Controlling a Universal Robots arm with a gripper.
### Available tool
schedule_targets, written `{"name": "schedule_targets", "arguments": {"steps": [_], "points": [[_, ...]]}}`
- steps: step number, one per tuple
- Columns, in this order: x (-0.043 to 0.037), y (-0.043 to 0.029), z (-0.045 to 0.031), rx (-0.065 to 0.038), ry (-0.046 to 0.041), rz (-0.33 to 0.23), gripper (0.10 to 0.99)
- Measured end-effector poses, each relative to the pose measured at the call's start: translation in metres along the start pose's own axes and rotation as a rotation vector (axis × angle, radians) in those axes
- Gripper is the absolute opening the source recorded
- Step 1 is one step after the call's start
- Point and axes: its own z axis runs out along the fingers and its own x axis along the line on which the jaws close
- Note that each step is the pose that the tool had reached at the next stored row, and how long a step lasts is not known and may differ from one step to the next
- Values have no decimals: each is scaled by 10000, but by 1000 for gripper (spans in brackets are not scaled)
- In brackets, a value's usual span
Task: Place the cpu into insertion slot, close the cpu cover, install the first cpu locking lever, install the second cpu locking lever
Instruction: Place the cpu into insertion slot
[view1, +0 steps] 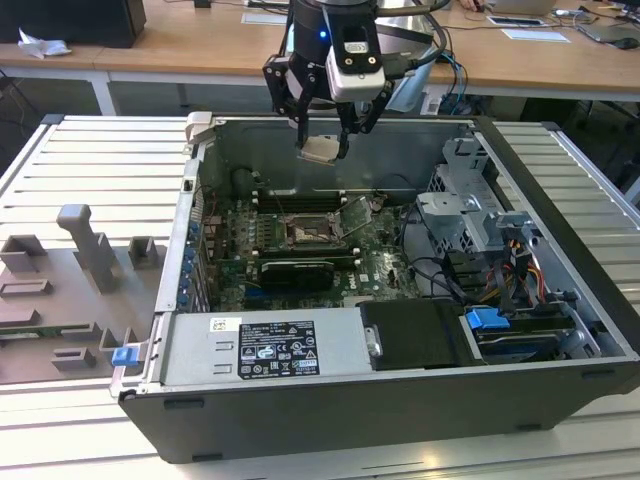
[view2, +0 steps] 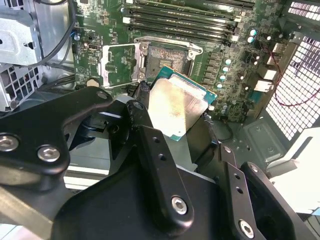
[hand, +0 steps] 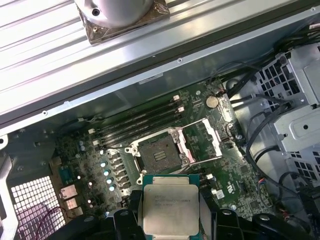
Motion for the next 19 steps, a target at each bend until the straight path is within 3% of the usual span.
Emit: {"name": "schedule_targets", "arguments": {"steps": [19], "points": [[0,0,3,-8,-41,455,541]]}}
